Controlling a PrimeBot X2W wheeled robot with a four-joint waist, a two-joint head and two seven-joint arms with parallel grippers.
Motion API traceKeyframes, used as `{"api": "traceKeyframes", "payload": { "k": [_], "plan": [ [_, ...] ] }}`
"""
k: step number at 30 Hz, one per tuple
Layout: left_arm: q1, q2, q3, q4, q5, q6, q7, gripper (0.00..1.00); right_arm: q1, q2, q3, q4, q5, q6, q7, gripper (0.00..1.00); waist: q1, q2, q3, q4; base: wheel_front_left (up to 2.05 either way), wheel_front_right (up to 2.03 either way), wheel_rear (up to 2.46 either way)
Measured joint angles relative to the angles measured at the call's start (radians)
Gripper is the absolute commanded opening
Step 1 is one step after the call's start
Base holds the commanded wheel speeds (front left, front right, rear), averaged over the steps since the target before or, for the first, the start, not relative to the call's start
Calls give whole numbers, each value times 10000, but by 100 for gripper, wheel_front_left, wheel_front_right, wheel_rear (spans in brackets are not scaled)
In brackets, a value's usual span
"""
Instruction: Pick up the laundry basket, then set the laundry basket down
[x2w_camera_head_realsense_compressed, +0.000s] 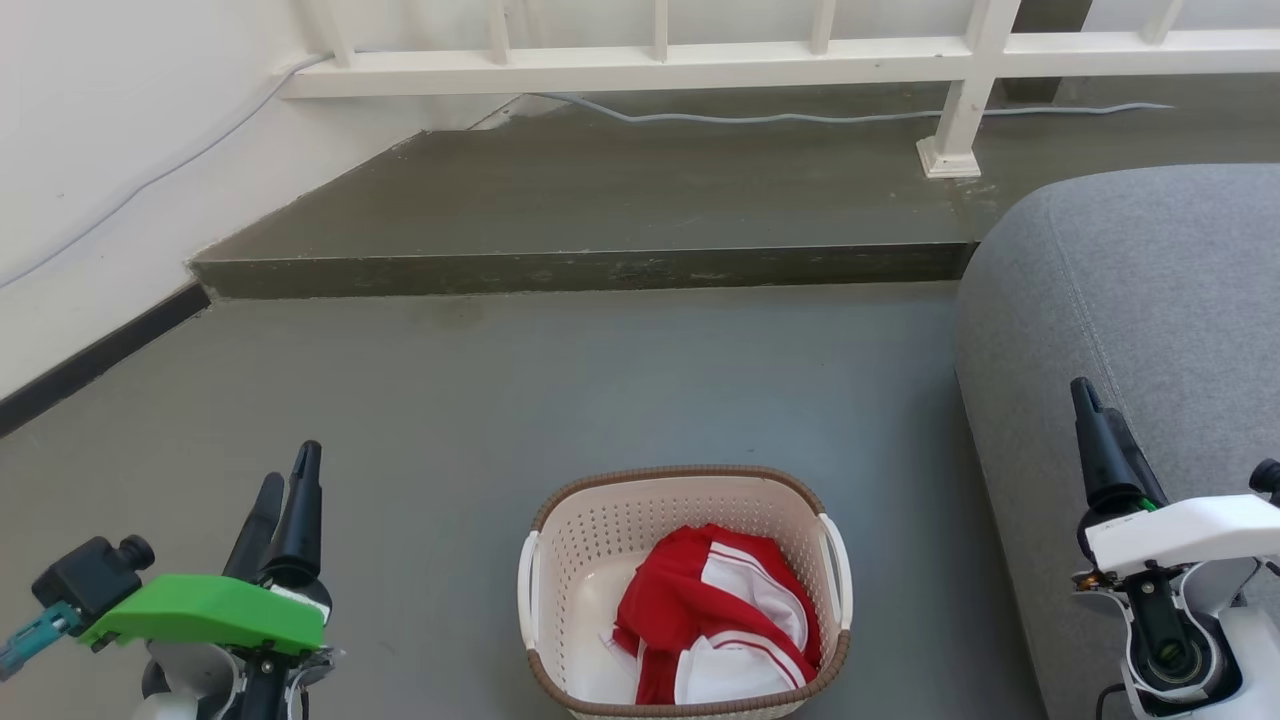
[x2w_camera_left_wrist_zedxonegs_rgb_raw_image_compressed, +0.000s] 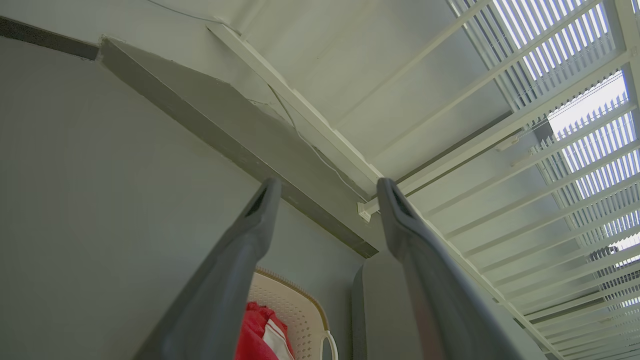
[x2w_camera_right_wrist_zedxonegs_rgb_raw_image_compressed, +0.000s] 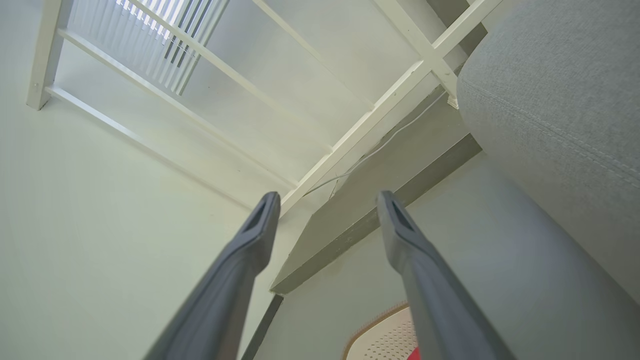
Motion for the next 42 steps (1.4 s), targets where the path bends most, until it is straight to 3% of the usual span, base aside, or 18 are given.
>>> {"api": "traceKeyframes", "payload": {
  "k": [22, 42],
  "plan": [
    [-6, 217, -1072, -621, 3944, 614, -763, 100, 35, -244, 1018, -236, -3774, -627, -742, 100, 0, 0, 75, -29, 0, 0, 0],
    [29, 201, -1755, -510, 6403, 1005, -1427, 100, 278, -201, 1457, -73, -6132, -978, -1411, 100, 0, 0, 47, -125, 0, 0, 0]
  ]
}}
